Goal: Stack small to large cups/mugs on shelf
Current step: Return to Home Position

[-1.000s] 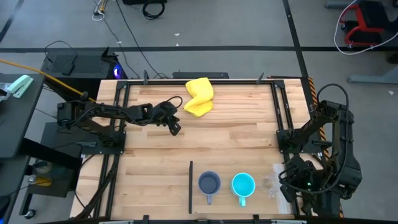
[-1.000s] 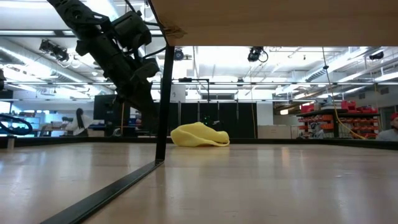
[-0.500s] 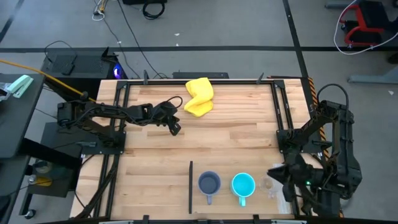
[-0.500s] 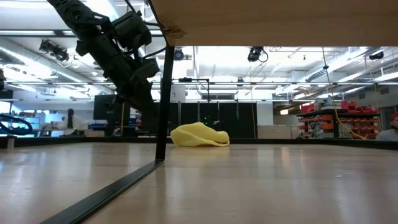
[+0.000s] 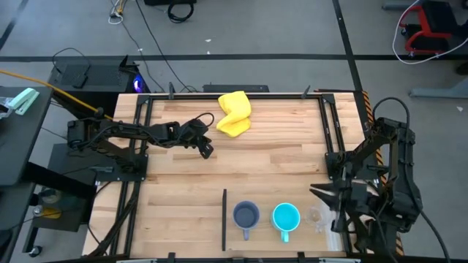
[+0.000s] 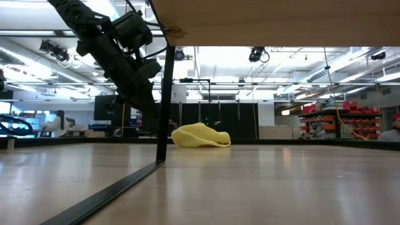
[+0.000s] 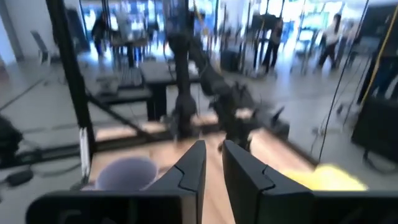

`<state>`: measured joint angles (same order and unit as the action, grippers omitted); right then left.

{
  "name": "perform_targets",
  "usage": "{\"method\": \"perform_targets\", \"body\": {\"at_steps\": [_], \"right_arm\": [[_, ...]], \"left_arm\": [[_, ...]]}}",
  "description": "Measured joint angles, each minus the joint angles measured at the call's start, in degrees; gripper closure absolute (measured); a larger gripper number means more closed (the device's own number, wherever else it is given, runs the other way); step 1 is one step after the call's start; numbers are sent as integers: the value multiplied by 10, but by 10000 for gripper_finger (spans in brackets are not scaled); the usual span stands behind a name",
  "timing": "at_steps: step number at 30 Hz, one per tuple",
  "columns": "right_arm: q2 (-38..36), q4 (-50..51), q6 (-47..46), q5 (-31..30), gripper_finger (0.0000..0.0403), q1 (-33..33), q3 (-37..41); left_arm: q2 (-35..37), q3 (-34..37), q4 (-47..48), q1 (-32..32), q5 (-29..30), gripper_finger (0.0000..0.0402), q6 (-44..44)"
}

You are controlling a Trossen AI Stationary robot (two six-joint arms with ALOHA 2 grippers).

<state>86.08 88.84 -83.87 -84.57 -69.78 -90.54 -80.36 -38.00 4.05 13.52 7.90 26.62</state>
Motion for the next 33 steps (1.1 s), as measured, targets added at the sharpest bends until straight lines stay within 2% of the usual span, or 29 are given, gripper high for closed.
{"method": "perform_targets", "body": {"at_steps": [3, 6, 10, 15, 19, 23, 28, 31, 33], "right_arm": [[0, -26, -5, 57, 341, -1, 0], [2, -71, 18, 76, 341, -6, 4], [3, -220, 74, 73, 341, -21, 32], [4, -441, 208, 77, 341, -40, 97], [4, -546, 283, 102, 341, -32, 121], [4, -650, 392, 197, 341, 11, 122], [2, -839, 632, 406, 341, 84, 122], [-26, -868, 707, 492, 341, 128, 122], [-61, -856, 729, 520, 341, 157, 122]], "left_arm": [[0, 0, 0, 0, 0, 381, -2], [0, 0, 0, 0, 0, 375, -2], [0, 0, 0, 0, 0, 371, -2], [0, 0, 0, -2, -2, 371, -4], [0, 0, -18, -2, -2, 376, -27], [0, 0, -54, -2, -27, 381, -33], [0, 0, -79, -3, -70, 376, -37], [0, 0, -78, -8, -84, 371, -40], [0, 0, -79, -18, -87, 369, -51]]}}
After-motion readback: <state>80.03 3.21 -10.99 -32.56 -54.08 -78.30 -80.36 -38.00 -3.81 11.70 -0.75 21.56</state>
